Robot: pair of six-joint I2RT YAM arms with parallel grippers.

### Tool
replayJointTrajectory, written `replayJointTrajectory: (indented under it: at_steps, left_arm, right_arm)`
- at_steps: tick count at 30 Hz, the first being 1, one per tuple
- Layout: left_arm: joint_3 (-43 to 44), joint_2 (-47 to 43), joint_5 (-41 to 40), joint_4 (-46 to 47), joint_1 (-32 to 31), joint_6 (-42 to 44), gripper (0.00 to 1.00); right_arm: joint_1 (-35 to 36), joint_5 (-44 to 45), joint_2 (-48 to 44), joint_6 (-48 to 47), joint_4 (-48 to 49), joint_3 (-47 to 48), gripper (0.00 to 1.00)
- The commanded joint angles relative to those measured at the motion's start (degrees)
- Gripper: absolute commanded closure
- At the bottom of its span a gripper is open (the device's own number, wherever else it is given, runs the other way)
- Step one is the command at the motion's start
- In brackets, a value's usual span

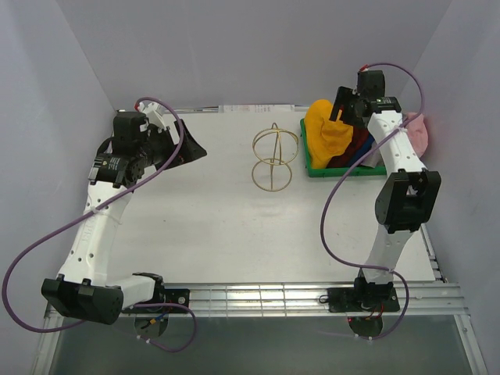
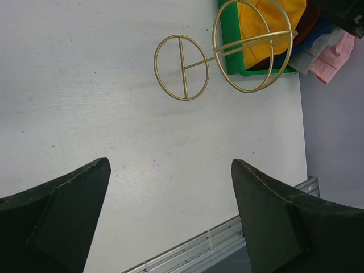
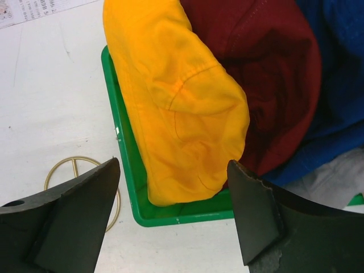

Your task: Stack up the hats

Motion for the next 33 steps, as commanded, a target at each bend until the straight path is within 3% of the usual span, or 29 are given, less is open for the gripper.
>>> replayJointTrajectory:
  at_steps: [1, 17, 33]
  left_arm:
    - [-0.75, -0.75, 0.86, 0.40, -0.24, -0.06, 0.02]
    - [0.22, 0.57, 0.87, -1.27, -0.24, 0.82, 0.02]
    - [-1.63, 2.59, 0.51, -0.39, -0.15, 0.03, 0.02]
  right_arm:
    - [0.23, -2.35, 2.07, -0.40, 0.45, 3.21, 0.20]
    - [2.52, 0.63, 9.81, -2.24, 4.50, 6.10, 0.25]
    - [4.98, 10.02, 14.65, -4.88, 8.36, 7.26, 0.25]
